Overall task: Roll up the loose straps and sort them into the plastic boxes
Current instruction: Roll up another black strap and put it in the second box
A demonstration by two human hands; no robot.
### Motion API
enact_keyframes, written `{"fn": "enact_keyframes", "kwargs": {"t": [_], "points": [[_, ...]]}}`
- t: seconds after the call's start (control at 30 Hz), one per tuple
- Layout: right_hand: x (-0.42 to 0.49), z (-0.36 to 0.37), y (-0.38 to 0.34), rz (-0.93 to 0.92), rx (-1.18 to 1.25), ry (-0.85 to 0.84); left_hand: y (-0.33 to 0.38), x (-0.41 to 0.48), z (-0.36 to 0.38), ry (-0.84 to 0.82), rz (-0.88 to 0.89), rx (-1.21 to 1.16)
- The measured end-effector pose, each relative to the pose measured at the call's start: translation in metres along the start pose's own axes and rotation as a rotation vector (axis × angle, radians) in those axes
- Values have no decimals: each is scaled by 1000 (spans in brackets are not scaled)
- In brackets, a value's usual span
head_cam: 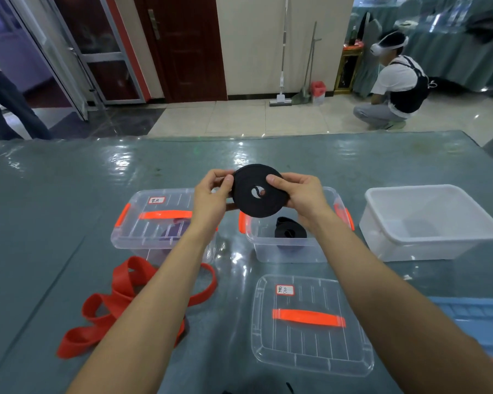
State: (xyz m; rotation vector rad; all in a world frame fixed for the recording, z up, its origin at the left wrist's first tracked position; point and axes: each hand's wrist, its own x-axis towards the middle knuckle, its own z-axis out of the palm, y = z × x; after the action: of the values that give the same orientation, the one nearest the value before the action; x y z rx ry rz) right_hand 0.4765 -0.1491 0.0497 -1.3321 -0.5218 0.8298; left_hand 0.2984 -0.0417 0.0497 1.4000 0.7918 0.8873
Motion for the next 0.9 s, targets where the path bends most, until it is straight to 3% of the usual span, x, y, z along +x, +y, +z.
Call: {"fn": "enact_keyframes", "kwargs": {"t": [0.13, 0.23, 0.43, 0.57, 0.7, 0.9], "points": [[8, -23, 7, 25, 28, 97, -6, 6, 25, -184, -77, 4], [15, -45, 20, 71, -13, 117, -17, 22, 44, -222, -85, 79], [46, -98, 58, 123, -627, 140, -68, 61, 84, -372, -182, 286], [67, -109, 80, 202, -1003, 36, -114, 79, 106, -424, -280, 446], [85, -110, 101, 393, -1134, -73, -156, 90, 118, -483, -342, 635], [111, -109, 119, 519, -1291, -152, -194, 106, 130, -500, -425, 835]]}}
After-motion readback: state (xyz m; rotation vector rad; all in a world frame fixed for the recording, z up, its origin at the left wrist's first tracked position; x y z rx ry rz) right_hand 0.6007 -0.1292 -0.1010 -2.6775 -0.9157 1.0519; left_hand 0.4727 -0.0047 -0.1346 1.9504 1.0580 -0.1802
